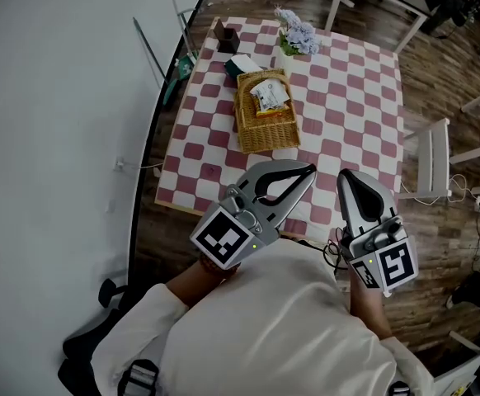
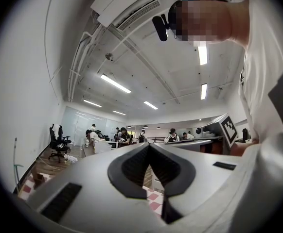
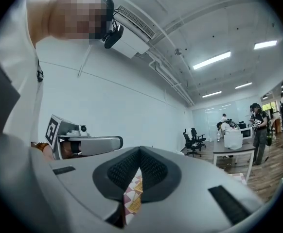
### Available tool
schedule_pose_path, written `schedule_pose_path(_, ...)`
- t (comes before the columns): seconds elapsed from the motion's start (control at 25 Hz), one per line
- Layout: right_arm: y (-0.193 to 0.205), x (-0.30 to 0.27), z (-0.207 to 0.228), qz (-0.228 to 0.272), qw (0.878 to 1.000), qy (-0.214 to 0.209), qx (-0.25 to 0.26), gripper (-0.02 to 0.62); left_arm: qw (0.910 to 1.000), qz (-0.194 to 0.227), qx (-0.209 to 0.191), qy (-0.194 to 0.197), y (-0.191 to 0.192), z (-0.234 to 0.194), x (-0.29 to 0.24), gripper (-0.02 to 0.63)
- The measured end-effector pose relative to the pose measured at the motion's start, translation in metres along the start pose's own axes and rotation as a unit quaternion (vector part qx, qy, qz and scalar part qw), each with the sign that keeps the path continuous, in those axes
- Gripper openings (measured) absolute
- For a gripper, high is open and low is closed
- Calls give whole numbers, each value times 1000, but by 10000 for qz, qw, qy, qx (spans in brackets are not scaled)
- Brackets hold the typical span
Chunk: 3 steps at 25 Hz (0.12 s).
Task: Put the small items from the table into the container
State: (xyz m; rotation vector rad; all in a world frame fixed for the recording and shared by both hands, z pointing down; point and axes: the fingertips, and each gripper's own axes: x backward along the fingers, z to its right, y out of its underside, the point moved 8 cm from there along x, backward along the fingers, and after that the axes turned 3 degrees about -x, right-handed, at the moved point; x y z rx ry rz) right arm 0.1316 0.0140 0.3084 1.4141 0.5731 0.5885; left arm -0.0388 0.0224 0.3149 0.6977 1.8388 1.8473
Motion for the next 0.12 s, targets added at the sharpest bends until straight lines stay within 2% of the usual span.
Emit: schedule_pose_path(0.12, 1, 0, -2, -4, 10000, -14, -4, 20, 10000, 7, 45, -11, 1, 0, 2, 29)
